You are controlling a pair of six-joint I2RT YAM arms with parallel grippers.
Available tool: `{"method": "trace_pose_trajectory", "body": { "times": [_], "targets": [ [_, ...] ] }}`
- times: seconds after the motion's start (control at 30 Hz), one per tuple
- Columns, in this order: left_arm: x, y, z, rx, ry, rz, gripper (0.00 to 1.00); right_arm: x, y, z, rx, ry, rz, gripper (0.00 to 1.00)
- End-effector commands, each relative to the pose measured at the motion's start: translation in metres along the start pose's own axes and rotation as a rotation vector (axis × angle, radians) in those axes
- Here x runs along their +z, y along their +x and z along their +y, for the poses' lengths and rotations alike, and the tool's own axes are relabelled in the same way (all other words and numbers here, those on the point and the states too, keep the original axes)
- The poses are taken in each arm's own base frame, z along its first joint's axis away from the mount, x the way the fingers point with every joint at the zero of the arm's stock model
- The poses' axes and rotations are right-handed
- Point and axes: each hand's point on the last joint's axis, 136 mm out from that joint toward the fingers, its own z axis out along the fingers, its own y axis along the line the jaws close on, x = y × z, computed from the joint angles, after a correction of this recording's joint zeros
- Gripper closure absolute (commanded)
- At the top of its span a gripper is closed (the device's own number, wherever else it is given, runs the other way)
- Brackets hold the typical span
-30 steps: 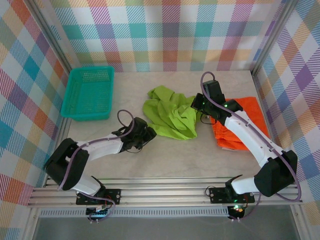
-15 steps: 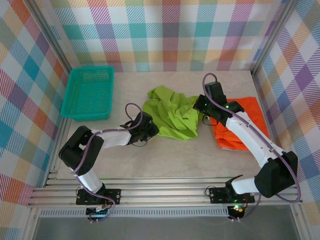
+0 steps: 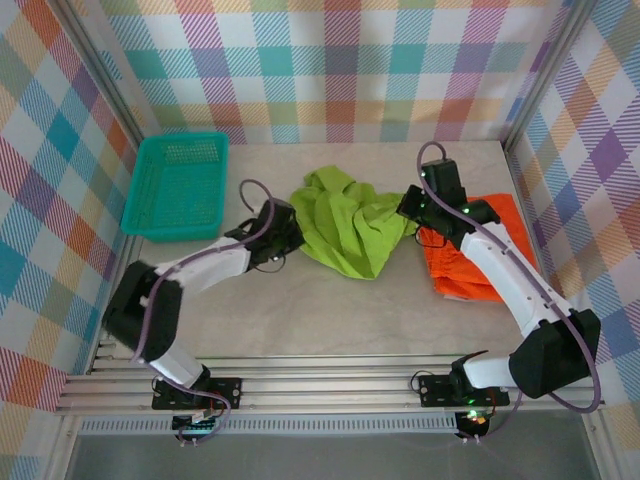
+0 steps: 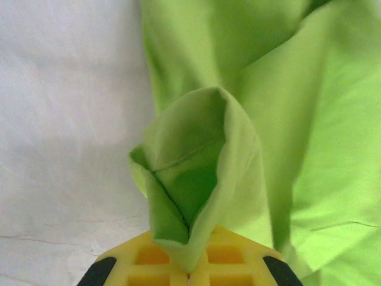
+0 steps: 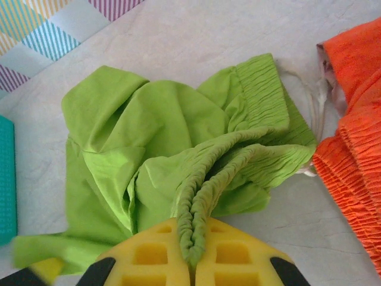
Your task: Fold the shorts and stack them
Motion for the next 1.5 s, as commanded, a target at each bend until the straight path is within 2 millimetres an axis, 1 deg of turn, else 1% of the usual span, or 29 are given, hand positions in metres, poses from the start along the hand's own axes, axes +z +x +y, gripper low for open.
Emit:
{"method": "trace_pose_trajectory", "body": {
  "times": [0.0, 0.07, 0.17, 0.27, 0.37, 0.47, 0.57, 0.6, 0.63, 0.77, 0.87, 0.9, 0.93, 0.97, 1.03, 1.1, 1.13, 1.17, 1.2, 1.27, 1.3, 1.4, 1.43, 1.47],
  "targets": [
    [-0.078, -0.061, -0.014, 0.075, -0.001, -0.174, 1.00, -0.038, -0.040, 0.023, -0.047, -0.103, -0.098, 1.00],
    [-0.118, -0.089, -0.022, 0.088, 0.015, -0.240, 1.00, -0.057, -0.056, 0.035, -0.079, -0.147, -0.145, 1.00],
    [-0.173, -0.121, -0.033, 0.107, 0.040, -0.335, 1.00, -0.088, -0.076, 0.055, -0.112, -0.229, -0.212, 1.00],
    [-0.222, -0.149, -0.042, 0.116, 0.057, -0.433, 1.00, -0.124, -0.090, 0.079, -0.137, -0.342, -0.275, 1.00],
    [-0.272, -0.175, -0.053, 0.124, 0.073, -0.537, 1.00, -0.158, -0.098, 0.102, -0.147, -0.474, -0.311, 1.00],
    [-0.319, -0.197, -0.063, 0.133, 0.081, -0.637, 1.00, -0.191, -0.097, 0.124, -0.153, -0.621, -0.314, 1.00],
    [-0.361, -0.216, -0.072, 0.142, 0.084, -0.734, 1.00, -0.220, -0.094, 0.141, -0.150, -0.745, -0.305, 1.00],
    [-0.371, -0.221, -0.074, 0.144, 0.080, -0.759, 1.00, -0.229, -0.091, 0.147, -0.153, -0.783, -0.302, 1.00],
    [-0.385, -0.227, -0.076, 0.144, 0.077, -0.795, 1.00, -0.238, -0.088, 0.154, -0.159, -0.825, -0.298, 1.00],
    [-0.431, -0.249, -0.086, 0.127, 0.076, -0.916, 1.00, -0.271, -0.075, 0.177, -0.196, -0.952, -0.293, 1.00],
    [-0.458, -0.260, -0.098, 0.120, 0.117, -0.983, 1.00, -0.283, -0.072, 0.181, -0.173, -0.985, -0.294, 1.00],
    [-0.465, -0.263, -0.102, 0.117, 0.135, -0.999, 1.00, -0.283, -0.073, 0.179, -0.156, -0.977, -0.298, 1.00],
    [-0.467, -0.266, -0.107, 0.118, 0.150, -1.005, 1.00, -0.280, -0.073, 0.174, -0.133, -0.951, -0.300, 1.00],
    [-0.467, -0.268, -0.112, 0.120, 0.164, -1.007, 1.00, -0.274, -0.075, 0.167, -0.103, -0.912, -0.308, 1.00],
    [-0.455, -0.272, -0.120, 0.124, 0.183, -0.986, 1.00, -0.257, -0.075, 0.149, -0.047, -0.808, -0.318, 1.00],
    [-0.423, -0.275, -0.128, 0.136, 0.181, -0.923, 1.00, -0.237, -0.072, 0.126, -0.012, -0.681, -0.318, 1.00],
    [-0.402, -0.276, -0.131, 0.142, 0.169, -0.881, 1.00, -0.224, -0.070, 0.112, 0.018, -0.598, -0.312, 1.00],
    [-0.377, -0.277, -0.133, 0.151, 0.152, -0.833, 1.00, -0.210, -0.065, 0.098, 0.042, -0.521, -0.299, 1.00],
    [-0.356, -0.277, -0.135, 0.159, 0.138, -0.792, 1.00, -0.198, -0.062, 0.087, 0.056, -0.464, -0.288, 1.00],
    [-0.297, -0.276, -0.134, 0.168, 0.091, -0.692, 1.00, -0.171, -0.053, 0.066, 0.079, -0.342, -0.260, 1.00],
    [-0.275, -0.275, -0.133, 0.163, 0.075, -0.653, 1.00, -0.159, -0.049, 0.060, 0.078, -0.296, -0.245, 1.00],
    [-0.185, -0.268, -0.128, 0.158, 0.020, -0.517, 1.00, -0.113, -0.040, 0.048, 0.066, -0.194, -0.185, 1.00],
    [-0.160, -0.267, -0.124, 0.149, 0.004, -0.484, 1.00, -0.099, -0.039, 0.045, 0.068, -0.173, -0.166, 1.00],
    [-0.132, -0.265, -0.120, 0.137, -0.013, -0.445, 1.00, -0.084, -0.039, 0.041, 0.082, -0.153, -0.142, 1.00]
  ]
}}
